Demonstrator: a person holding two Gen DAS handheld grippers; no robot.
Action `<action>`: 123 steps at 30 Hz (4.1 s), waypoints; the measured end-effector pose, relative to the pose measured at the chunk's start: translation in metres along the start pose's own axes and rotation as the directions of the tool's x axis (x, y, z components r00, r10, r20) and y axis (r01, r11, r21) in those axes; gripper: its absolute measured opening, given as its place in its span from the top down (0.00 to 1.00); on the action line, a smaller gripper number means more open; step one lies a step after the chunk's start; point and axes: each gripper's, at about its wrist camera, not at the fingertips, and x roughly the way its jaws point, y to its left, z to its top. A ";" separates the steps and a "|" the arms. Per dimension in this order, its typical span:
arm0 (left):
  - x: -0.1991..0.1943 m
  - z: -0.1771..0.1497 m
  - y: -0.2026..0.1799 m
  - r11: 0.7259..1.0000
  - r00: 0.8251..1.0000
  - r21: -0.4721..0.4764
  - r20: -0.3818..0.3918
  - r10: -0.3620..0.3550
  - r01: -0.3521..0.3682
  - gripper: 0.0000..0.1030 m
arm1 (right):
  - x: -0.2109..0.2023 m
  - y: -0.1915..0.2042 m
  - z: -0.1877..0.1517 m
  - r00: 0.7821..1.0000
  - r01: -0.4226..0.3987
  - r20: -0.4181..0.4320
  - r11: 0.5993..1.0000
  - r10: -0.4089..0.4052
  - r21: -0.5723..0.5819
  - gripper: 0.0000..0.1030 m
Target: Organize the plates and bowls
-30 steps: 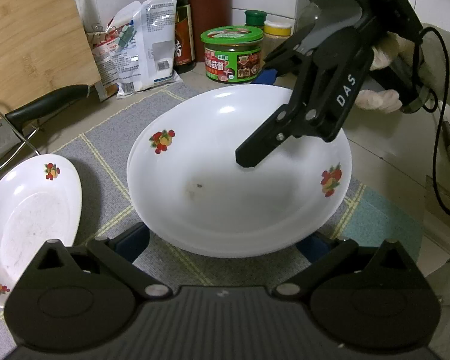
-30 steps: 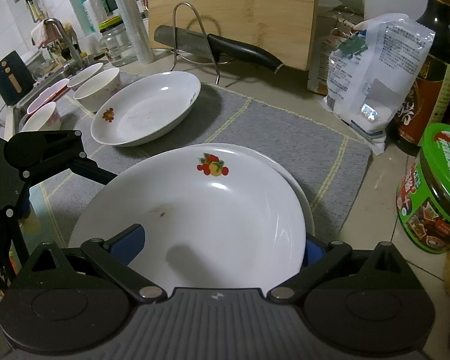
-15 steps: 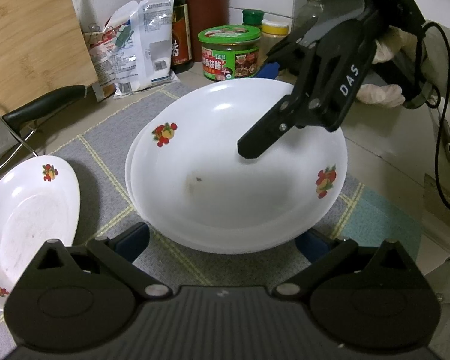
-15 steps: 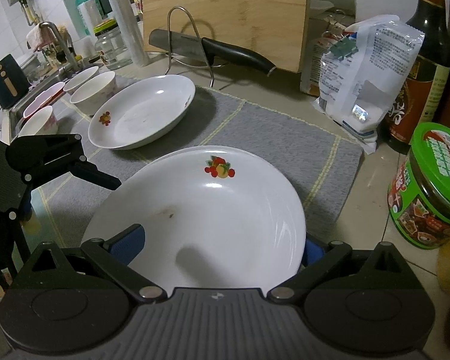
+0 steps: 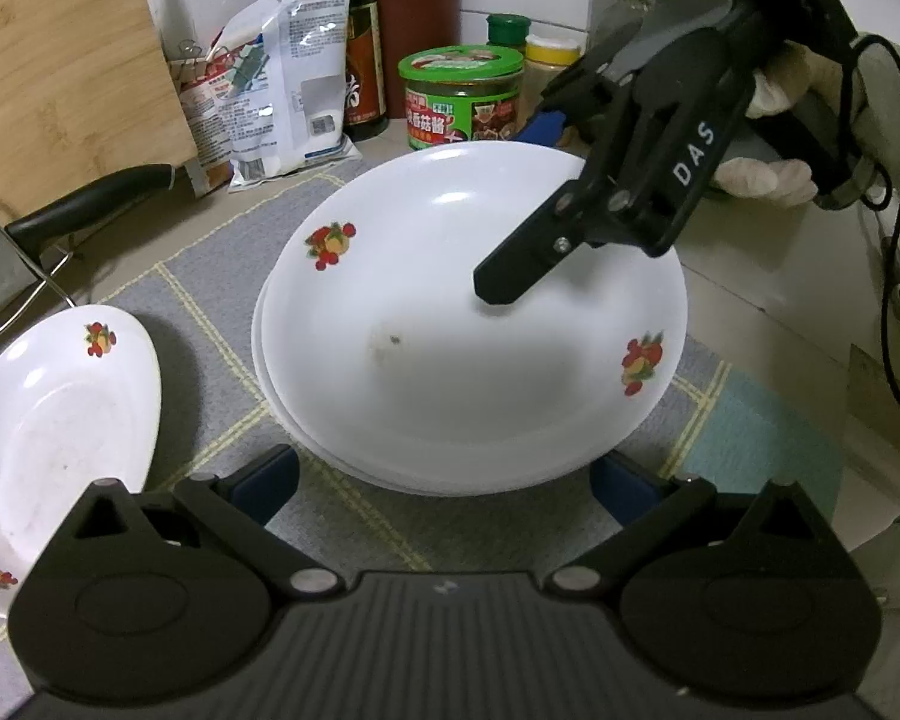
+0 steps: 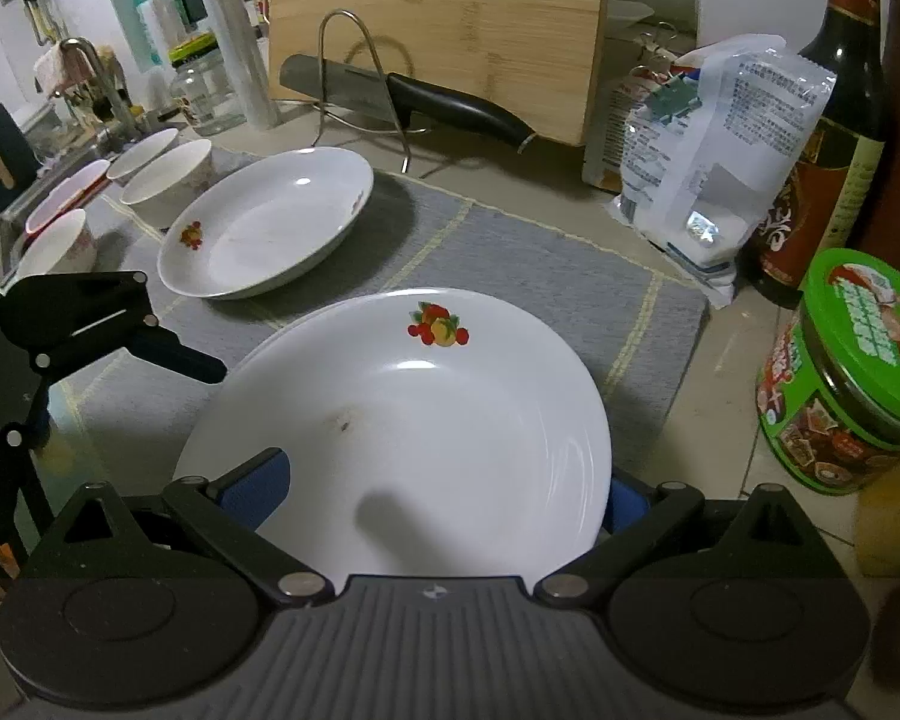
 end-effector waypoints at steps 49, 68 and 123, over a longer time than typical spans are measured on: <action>-0.070 -0.057 0.031 0.843 0.929 -0.434 0.030 0.368 -0.320 0.00 | -0.005 0.060 0.020 0.987 0.079 0.149 0.983 -0.055 -0.164 0.00; -0.031 -0.086 0.106 0.824 0.924 -0.449 -0.008 0.383 -0.346 0.00 | 0.049 0.101 0.083 0.995 0.066 0.082 0.990 -0.056 -0.128 0.00; -0.025 -0.093 0.140 0.890 0.936 -0.365 0.113 0.332 -0.272 0.00 | 0.183 0.066 0.178 0.954 -0.291 -0.105 0.953 0.281 -0.087 0.00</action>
